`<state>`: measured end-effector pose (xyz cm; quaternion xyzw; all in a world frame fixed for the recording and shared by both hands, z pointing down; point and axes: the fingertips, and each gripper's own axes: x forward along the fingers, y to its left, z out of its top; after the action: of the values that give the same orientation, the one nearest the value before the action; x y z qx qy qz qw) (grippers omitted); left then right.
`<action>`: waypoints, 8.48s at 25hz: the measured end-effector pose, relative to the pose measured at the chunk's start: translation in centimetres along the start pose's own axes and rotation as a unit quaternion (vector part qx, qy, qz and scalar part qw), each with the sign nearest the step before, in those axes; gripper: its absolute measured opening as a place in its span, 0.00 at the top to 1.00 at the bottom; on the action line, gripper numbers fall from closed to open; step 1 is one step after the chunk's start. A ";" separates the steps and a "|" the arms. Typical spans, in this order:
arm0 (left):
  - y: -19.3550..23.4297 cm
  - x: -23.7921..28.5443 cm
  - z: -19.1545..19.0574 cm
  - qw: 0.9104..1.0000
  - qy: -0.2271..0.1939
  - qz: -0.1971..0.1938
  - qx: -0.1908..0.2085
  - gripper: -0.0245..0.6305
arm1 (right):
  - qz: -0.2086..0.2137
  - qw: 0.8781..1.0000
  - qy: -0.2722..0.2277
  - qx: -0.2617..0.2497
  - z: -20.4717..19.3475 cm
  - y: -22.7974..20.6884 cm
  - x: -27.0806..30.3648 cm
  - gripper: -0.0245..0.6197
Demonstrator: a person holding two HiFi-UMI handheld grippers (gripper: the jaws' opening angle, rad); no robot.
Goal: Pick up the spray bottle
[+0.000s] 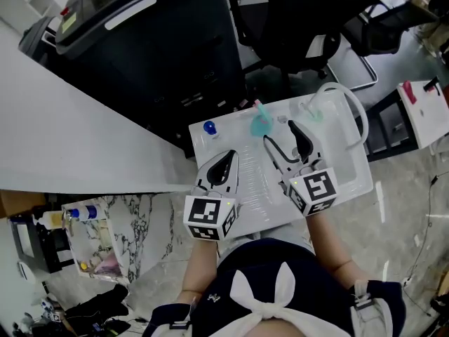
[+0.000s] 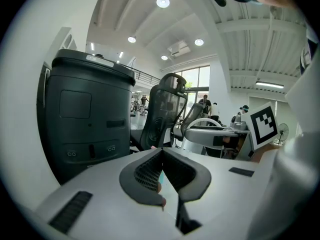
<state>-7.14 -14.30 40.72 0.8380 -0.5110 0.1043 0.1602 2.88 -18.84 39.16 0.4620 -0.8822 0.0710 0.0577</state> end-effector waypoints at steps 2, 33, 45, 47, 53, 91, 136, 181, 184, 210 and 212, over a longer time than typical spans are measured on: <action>0.3 0.3 -0.2 1.000 0.003 0.004 -0.004 0.92 | 0.000 1.000 0.009 0.001 -0.7 -0.5 0.8 0.55; 2.2 4.1 -3.9 0.997 0.065 0.036 -0.029 0.92 | 0.027 0.992 0.118 0.035 -10.7 -4.7 9.0 0.55; 2.3 4.7 -5.4 0.995 0.084 0.046 -0.035 0.92 | 0.042 0.986 0.156 0.034 -14.1 -5.2 10.9 0.55; 2.4 4.6 -5.6 0.994 0.087 0.048 -0.036 0.92 | 0.041 0.986 0.161 0.030 -14.5 -5.1 11.1 0.55; 2.7 4.4 -5.9 0.993 0.093 0.053 -0.039 0.92 | 0.043 0.984 0.171 0.031 -15.4 -5.0 11.8 0.55; 3.1 3.9 -6.4 0.993 0.099 0.053 -0.044 0.92 | 0.042 0.981 0.191 -0.009 -16.3 -4.9 11.9 0.70; 2.0 -1.0 -2.8 0.998 0.039 0.038 -0.010 0.92 | 0.025 0.993 0.109 -0.021 -7.5 -2.0 5.8 0.73; 0.1 -3.3 -1.0 1.000 0.004 -0.003 0.017 0.92 | 0.022 1.000 0.006 -0.009 0.0 3.7 -3.7 0.75; -0.2 -3.2 -0.9 1.000 0.003 -0.006 0.020 0.92 | 0.021 1.000 0.004 -0.007 0.0 4.0 -4.3 0.75; -1.9 -3.3 -0.9 0.999 0.006 -0.030 0.033 0.92 | 0.038 0.999 0.007 -0.005 0.1 6.2 -6.3 0.75; -1.9 -3.3 -0.9 0.999 0.007 -0.031 0.033 0.92 | 0.039 0.999 0.008 -0.006 0.0 6.3 -6.3 0.75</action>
<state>-6.96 -10.38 40.15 0.8575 -0.4800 0.1220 0.1391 1.23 -10.23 37.64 0.4264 -0.8993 0.0720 0.0648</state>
